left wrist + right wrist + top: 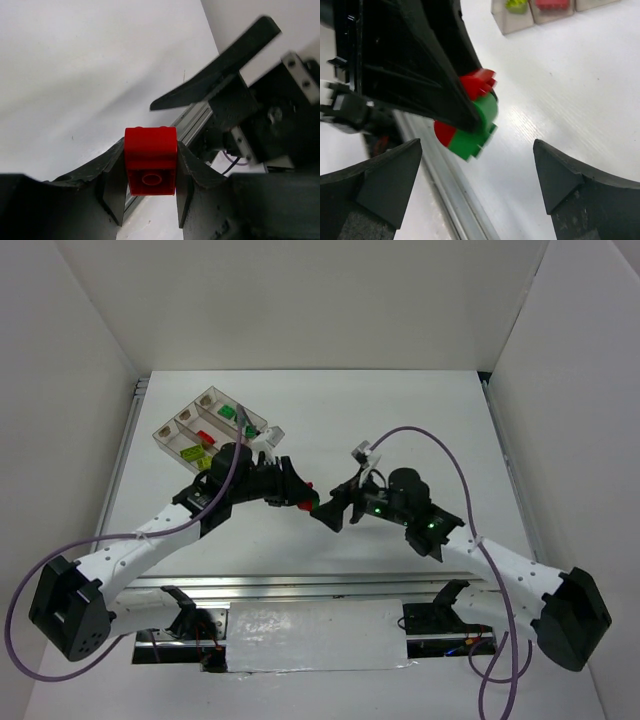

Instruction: Sort the legos into containers by color

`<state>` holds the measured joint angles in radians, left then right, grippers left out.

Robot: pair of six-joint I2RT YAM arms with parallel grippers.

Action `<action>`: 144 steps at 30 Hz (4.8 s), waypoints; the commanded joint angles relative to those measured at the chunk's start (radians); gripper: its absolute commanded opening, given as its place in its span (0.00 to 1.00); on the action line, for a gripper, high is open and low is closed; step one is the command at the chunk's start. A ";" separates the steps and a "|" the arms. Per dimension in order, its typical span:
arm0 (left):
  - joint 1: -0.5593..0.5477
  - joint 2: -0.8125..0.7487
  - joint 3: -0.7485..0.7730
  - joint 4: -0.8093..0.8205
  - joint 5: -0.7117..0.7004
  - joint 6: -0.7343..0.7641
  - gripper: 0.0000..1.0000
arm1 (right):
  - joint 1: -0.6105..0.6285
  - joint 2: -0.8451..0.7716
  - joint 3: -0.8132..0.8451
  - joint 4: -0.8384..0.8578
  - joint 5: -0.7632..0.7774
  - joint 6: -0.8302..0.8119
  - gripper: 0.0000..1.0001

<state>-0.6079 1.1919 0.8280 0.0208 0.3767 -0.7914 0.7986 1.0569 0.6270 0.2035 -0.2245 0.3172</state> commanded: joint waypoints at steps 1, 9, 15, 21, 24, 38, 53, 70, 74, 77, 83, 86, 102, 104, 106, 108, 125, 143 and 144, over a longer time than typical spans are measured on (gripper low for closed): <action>0.002 -0.067 0.022 0.079 0.060 0.096 0.00 | -0.154 -0.106 -0.068 0.120 -0.414 0.089 1.00; 0.005 -0.110 -0.076 0.431 0.379 0.069 0.00 | -0.219 -0.140 -0.101 0.312 -0.667 0.255 0.98; 0.007 -0.126 -0.122 0.567 0.442 0.009 0.00 | -0.217 -0.123 -0.108 0.461 -0.670 0.361 0.93; 0.007 -0.129 -0.147 0.659 0.465 -0.046 0.00 | -0.217 -0.074 -0.090 0.513 -0.684 0.387 0.73; 0.007 -0.126 -0.139 0.647 0.458 -0.042 0.00 | -0.217 -0.061 -0.096 0.521 -0.687 0.387 0.72; 0.028 -0.117 -0.104 0.569 0.418 0.003 0.00 | -0.226 -0.080 -0.136 0.498 -0.650 0.309 0.00; 0.359 -0.068 0.053 0.098 0.014 0.078 0.00 | -0.375 -0.130 -0.179 0.397 -0.511 0.269 0.00; 0.586 0.596 0.424 -0.053 -0.555 -0.009 0.26 | -0.332 -0.180 -0.133 0.163 -0.414 0.178 0.00; 0.605 0.660 0.467 -0.062 -0.521 -0.017 0.55 | -0.326 -0.160 -0.124 0.166 -0.420 0.171 0.00; 0.605 0.632 0.444 -0.048 -0.530 -0.017 0.99 | -0.325 -0.138 -0.119 0.169 -0.415 0.174 0.00; 0.605 0.533 0.450 -0.059 -0.519 -0.012 0.99 | -0.266 0.009 -0.030 0.114 -0.285 0.187 0.00; 0.605 0.419 0.430 -0.071 -0.486 -0.009 0.99 | -0.217 0.185 0.109 0.048 -0.120 0.229 0.00; 0.548 -0.328 0.315 -0.699 -0.446 0.349 0.99 | -0.075 1.300 1.499 -0.346 0.091 0.272 0.04; 0.542 -0.370 0.254 -0.688 -0.534 0.356 0.99 | -0.073 1.357 1.608 -0.352 0.100 0.287 0.07; 0.536 -0.434 0.209 -0.662 -0.539 0.351 1.00 | -0.073 1.426 1.695 -0.366 0.097 0.307 0.10; 0.536 -0.480 0.162 -0.630 -0.545 0.336 1.00 | -0.073 1.460 1.720 -0.357 0.111 0.316 0.18; 0.583 -0.482 0.079 -0.591 -0.502 0.339 1.00 | -0.059 1.124 1.526 -0.421 0.198 0.215 1.00; 0.542 -0.497 0.215 -0.713 -0.713 0.377 0.99 | 0.083 -0.418 0.599 -1.074 0.889 0.172 1.00; 0.534 -0.503 0.214 -0.722 -0.690 0.377 0.99 | 0.083 -0.442 0.625 -1.105 0.896 0.177 1.00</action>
<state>-0.0544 0.7185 0.9974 -0.6842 -0.2955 -0.4435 0.8791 0.6250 1.2518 -0.6334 0.5789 0.4702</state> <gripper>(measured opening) 0.994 0.994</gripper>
